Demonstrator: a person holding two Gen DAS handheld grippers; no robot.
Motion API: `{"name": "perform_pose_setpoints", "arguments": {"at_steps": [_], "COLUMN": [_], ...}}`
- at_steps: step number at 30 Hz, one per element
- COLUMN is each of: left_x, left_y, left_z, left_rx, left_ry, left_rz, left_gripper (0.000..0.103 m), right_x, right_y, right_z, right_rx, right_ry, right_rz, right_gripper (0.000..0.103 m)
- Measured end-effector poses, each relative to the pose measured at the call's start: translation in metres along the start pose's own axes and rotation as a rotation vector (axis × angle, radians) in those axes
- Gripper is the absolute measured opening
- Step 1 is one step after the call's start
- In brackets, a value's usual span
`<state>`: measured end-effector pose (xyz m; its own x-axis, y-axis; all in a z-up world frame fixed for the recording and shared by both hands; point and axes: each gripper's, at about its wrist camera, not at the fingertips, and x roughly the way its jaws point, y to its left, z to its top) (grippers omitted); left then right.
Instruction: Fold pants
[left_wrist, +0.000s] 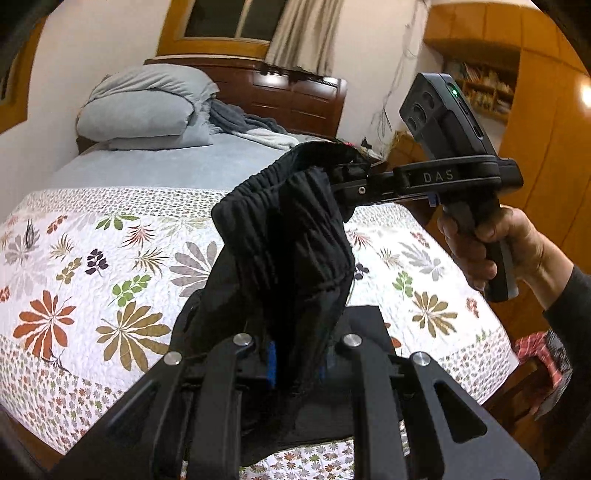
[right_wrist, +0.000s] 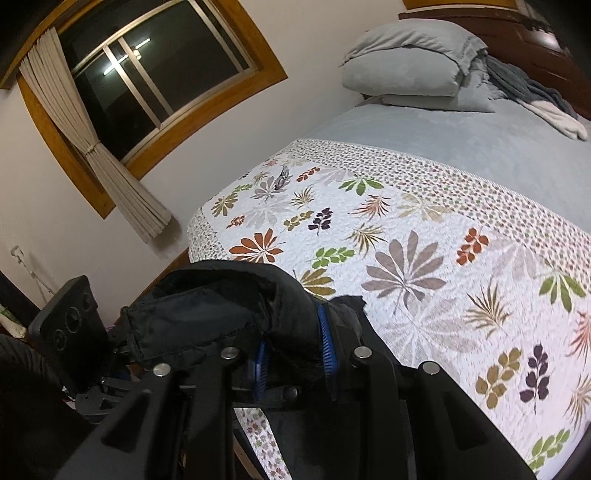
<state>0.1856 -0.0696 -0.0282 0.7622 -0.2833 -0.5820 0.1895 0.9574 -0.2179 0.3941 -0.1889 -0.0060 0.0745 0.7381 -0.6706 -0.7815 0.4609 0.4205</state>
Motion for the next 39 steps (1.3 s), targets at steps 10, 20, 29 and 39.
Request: {"name": "perform_pose_setpoints", "arguments": {"at_steps": [10,20,29,39], "left_x": [0.032,0.062,0.085,0.109], "left_y": [-0.042,-0.075,-0.098,-0.112], "left_z": [-0.02,-0.043,-0.066,-0.085], "left_rx": [0.104,0.212,0.317,0.353], "left_ry": [0.064,0.12,0.166,0.23], "left_rz": [-0.008,0.003,0.03,0.021], "left_gripper": [0.014,0.014,0.014,0.016], "right_x": [-0.018,-0.028,-0.03,-0.029], "right_y": [-0.038,-0.07,-0.092,-0.113], "right_z": [-0.05,-0.093,-0.127,-0.157], "right_rx": [0.042,0.062,0.076,0.105], "right_ry": [-0.024,-0.036,-0.027,-0.007], "right_rz": [-0.01,-0.022,-0.035,-0.056], "right_gripper": [0.025,0.025,0.025,0.025]}}
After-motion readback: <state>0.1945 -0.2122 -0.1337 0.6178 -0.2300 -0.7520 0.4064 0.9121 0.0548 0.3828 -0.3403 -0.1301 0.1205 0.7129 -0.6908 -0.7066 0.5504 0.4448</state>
